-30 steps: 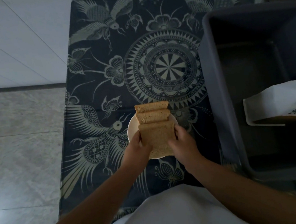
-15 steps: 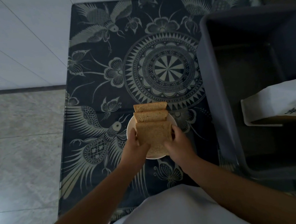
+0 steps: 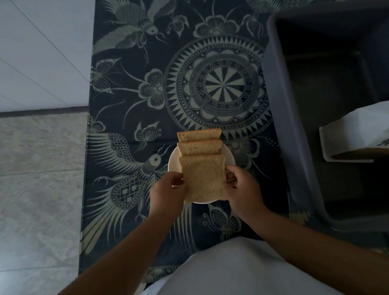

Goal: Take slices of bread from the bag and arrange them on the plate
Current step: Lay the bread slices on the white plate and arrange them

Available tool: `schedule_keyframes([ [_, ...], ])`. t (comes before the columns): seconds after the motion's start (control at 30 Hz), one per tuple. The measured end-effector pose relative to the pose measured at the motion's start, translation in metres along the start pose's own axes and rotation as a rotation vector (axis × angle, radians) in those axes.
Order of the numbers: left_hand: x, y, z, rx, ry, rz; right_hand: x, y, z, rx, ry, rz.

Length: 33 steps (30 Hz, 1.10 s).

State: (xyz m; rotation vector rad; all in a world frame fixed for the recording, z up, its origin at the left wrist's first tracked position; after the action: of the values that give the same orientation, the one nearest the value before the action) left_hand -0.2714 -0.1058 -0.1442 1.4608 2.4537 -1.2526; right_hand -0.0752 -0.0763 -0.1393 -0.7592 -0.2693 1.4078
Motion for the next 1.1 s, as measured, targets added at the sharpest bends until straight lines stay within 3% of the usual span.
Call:
schedule_keyframes([
  [0.4, -0.006, 0.003, 0.005, -0.036, 0.068, -0.023, 0.004, 0.004, -0.011, -0.012, 0.013, 0.016],
  [0.63, -0.005, 0.006, 0.004, -0.094, 0.009, -0.02, 0.008, 0.006, -0.014, -0.052, -0.012, 0.014],
  [1.1, -0.006, 0.002, 0.012, -0.015, 0.073, -0.025, 0.006, 0.005, -0.017, -0.029, -0.026, 0.013],
])
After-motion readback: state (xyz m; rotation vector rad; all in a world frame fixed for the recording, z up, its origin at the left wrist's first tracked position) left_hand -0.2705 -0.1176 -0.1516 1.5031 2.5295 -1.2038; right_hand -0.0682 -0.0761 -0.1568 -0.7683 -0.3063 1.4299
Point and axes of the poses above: each hand's wrist, its own x-axis towards the middle knuckle, its own y-axis out of the palm, z = x × y, the point moved 3 cm from there along x, towards the middle knuckle, and after that the axes turned 15 degrees about -z, right-handed, at the moved point
